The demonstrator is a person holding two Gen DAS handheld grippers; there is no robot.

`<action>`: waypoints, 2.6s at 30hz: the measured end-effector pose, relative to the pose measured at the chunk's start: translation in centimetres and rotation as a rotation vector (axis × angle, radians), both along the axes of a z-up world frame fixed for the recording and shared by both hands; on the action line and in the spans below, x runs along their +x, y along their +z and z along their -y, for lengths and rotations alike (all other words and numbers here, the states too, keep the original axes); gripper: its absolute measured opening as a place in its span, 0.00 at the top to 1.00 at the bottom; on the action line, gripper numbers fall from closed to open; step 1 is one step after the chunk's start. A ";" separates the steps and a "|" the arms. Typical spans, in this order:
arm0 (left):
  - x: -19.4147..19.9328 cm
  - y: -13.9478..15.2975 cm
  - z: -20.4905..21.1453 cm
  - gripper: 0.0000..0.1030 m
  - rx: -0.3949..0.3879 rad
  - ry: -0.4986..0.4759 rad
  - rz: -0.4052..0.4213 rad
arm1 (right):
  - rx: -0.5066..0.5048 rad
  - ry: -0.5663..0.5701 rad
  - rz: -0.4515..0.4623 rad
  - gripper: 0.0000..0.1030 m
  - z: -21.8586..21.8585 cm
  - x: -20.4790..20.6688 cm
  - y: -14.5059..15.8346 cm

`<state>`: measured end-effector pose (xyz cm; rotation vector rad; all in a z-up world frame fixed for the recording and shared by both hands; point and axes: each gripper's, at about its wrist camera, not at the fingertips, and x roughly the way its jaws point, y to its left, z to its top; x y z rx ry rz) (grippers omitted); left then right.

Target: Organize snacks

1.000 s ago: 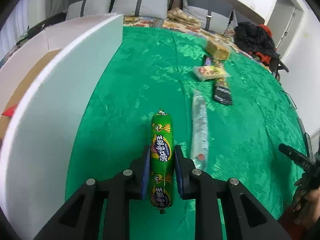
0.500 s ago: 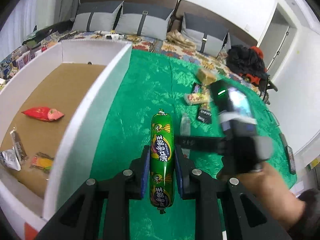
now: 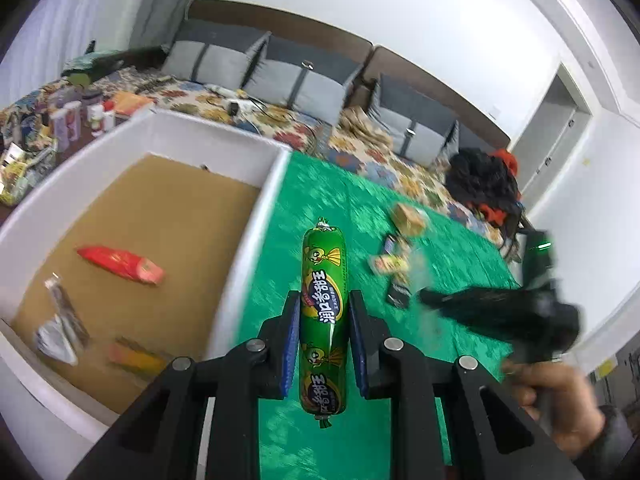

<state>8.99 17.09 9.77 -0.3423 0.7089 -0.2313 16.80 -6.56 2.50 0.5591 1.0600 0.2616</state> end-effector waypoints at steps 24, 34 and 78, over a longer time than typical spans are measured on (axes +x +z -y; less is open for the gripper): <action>0.1 -5.0 -12.8 0.19 0.141 0.341 -0.095 | -0.142 0.222 0.142 0.34 -13.0 2.7 1.4; -1.4 -0.5 2.2 0.00 0.126 0.028 0.082 | -0.751 -0.018 0.109 0.34 9.7 -3.0 -9.0; 10.3 -18.0 20.8 0.00 0.413 -0.093 -0.177 | -0.634 -0.250 0.111 0.20 20.6 -6.8 -10.0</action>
